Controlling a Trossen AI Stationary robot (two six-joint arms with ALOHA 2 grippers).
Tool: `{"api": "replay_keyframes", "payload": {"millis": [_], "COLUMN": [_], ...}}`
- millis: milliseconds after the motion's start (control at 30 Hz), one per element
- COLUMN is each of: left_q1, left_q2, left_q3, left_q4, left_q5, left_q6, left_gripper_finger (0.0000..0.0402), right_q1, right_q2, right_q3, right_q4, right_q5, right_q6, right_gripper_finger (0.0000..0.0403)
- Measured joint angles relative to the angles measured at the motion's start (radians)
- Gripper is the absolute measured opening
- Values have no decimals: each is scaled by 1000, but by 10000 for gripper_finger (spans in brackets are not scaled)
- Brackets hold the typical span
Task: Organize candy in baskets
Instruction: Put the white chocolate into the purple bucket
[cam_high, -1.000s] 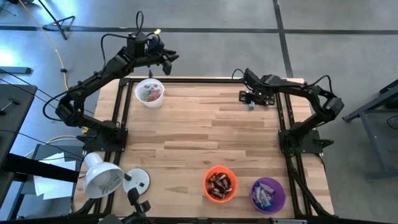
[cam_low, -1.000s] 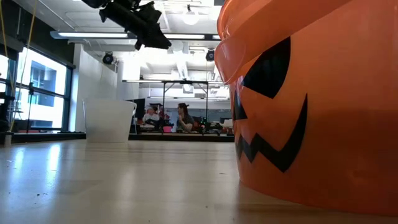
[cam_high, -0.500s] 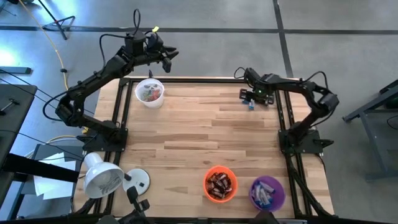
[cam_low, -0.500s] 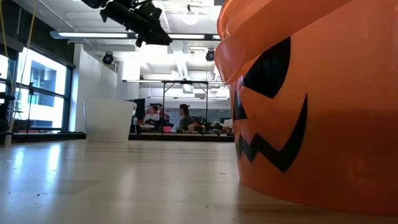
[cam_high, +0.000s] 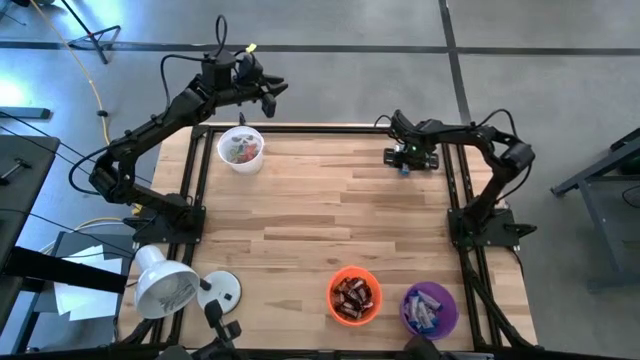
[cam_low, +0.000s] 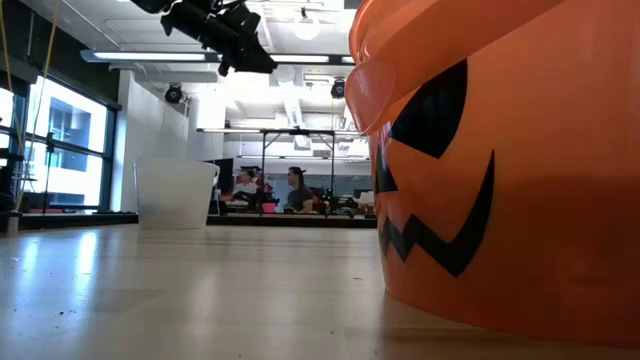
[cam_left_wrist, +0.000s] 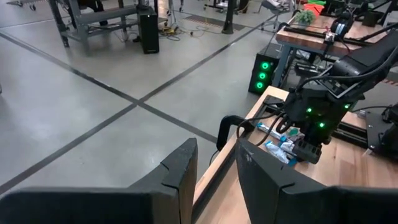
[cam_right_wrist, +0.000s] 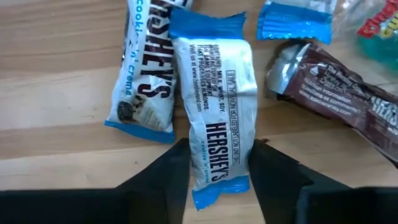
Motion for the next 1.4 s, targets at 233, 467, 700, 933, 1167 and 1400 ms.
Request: {"api": "replay_keyframes", "payload": {"millis": [233, 467, 700, 933, 1167, 1400], "left_q1": [0, 0, 0, 0, 0, 0], "left_q2": [0, 0, 0, 0, 0, 0], "left_q3": [0, 0, 0, 0, 0, 0], "left_q4": [-16, -56, -117, -166, -169, -168], "left_q5": [0, 0, 0, 0, 0, 0], "left_q6": [-2, -3, -21, -16, 3, 31], "left_gripper_finger": [99, 99, 99, 99, 99, 99], "right_q1": [0, 5, 78, 242, 469, 698], "right_q2": [4, 5, 5, 4, 3, 2], "right_q3": [37, 75, 201, 445, 774, 1020], "right_q4": [-36, -45, -252, -543, -804, -887], "right_q5": [-7, -58, -62, -46, -40, 10], "right_q6": [-50, -49, -113, -113, 31, 322], "right_gripper_finger": [49, 25, 6, 14, 15, 16]}}
